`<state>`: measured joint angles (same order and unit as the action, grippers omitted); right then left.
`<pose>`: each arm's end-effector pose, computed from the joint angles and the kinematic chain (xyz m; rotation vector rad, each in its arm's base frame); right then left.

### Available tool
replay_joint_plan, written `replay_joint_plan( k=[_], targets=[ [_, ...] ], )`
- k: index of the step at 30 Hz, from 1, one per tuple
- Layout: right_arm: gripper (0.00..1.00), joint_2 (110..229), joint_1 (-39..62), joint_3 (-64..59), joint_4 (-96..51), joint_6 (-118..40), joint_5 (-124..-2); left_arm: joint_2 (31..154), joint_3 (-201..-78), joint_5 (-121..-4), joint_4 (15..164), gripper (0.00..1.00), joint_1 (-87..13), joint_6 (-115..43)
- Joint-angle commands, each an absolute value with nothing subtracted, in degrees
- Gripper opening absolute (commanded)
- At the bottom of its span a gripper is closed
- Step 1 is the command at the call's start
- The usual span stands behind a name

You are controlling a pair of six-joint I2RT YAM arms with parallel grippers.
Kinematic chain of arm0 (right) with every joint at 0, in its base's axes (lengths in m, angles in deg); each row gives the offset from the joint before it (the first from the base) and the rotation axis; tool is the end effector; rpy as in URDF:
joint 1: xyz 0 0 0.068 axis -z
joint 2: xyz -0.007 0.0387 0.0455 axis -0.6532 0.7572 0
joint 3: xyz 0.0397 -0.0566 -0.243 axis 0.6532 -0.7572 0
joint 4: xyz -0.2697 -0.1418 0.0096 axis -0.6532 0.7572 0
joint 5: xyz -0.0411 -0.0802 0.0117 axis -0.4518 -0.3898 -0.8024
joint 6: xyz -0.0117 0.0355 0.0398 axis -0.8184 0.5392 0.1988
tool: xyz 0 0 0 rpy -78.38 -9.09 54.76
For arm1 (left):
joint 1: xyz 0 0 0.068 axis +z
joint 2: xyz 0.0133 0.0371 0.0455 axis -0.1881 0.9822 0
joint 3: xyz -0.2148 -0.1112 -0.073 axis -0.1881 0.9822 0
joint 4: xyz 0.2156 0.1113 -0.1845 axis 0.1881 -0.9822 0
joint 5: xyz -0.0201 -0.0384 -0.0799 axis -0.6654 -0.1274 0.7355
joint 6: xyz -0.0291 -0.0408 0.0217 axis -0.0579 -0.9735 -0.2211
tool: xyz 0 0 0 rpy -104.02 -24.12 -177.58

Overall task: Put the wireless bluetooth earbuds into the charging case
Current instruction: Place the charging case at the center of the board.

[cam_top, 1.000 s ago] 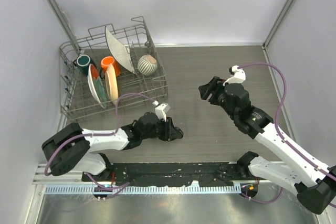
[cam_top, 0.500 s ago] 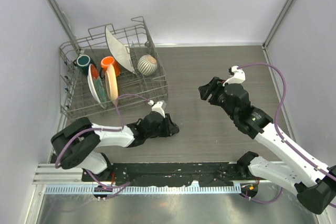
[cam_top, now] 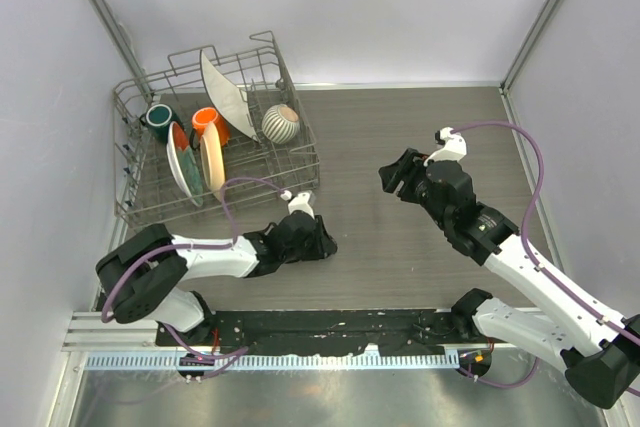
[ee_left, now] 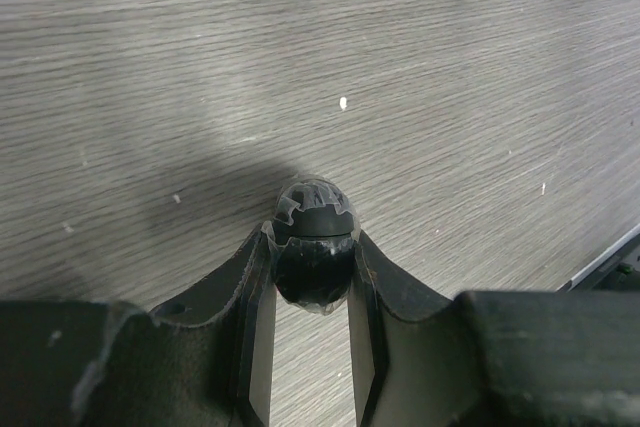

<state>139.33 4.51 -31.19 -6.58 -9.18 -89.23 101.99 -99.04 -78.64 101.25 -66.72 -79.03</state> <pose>0.2190 0.1461 0.3035 0.2247 1.9346 0.5388 0.1753 -0.2500 0.0898 -0.0552 2.3991 -0.8487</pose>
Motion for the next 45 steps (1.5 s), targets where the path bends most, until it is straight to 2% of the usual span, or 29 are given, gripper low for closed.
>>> replay_joint_plan(
  k=[1, 3, 9, 10, 15, 16, 23, 24, 27, 34, 37, 38, 40, 45],
  targets=[
    [0.65, 137.9, 4.9, -31.1, -7.8, -9.6, -90.0, 99.4, -100.4, -81.9, 95.9, 0.2, -66.9, -77.4],
    [0.65, 137.8, 4.8, -31.0, -7.8, -9.6, -89.9, 99.7, -101.0, -81.9, 94.0, 0.2, -67.0, -77.4],
    [0.65, 137.6, 4.9, -31.2, -7.7, -9.8, -89.8, 101.2, -103.6, -80.6, 90.7, 0.31, -66.9, -75.9],
    [0.64, 137.5, 4.9, -31.2, -7.7, -9.7, -89.7, 101.4, -103.9, -80.9, 90.5, 0.41, -66.9, -76.2],
    [0.65, 137.5, 5.0, -31.0, -7.2, -9.7, -90.0, 101.1, -103.9, -80.9, 90.7, 0.51, -66.9, -76.4],
    [0.65, 137.5, 5.0, -30.9, -7.2, -9.7, -90.0, 100.7, -103.7, -80.9, 90.6, 0.58, -67.0, -76.4],
    [0.64, 137.7, 5.0, -31.0, -7.0, -9.7, -90.0, 98.3, -103.3, -81.5, 89.3, 0.62, -66.9, -76.0],
    [0.65, 137.8, 5.0, -31.0, -7.1, -9.7, -90.0, 97.8, -103.4, -81.6, 89.1, 0.7, -66.9, -75.8],
    [0.65, 137.9, 5.0, -30.9, -7.1, -9.7, -89.9, 96.0, -103.3, -82.3, 88.3, 0.78, -67.0, -75.2],
    [0.64, 137.9, 5.1, -31.0, -7.1, -9.5, -89.9, 90.0, -103.5, -82.6, 86.1, 0.81, -67.6, -72.6],
    [0.65, 137.8, 5.2, -30.9, -7.1, -9.5, -90.1, 87.1, -105.3, -78.8, 85.6, 0.85, -68.0, -67.6],
    [0.65, 137.8, 5.1, -30.9, -7.0, -9.4, -90.1, 86.4, -106.7, -78.1, 85.4, 0.94, -68.0, -66.4],
    [0.64, 137.8, 5.1, -30.8, -7.1, -9.4, -90.2, 83.5, -107.8, -76.6, 84.3, 0.99, -68.1, -63.3],
    [0.65, 137.7, 5.1, -30.8, -7.1, -9.4, -90.3, 74.2, -109.2, -83.2, 84.2, 1.0, -68.2, -58.8]
  ],
)
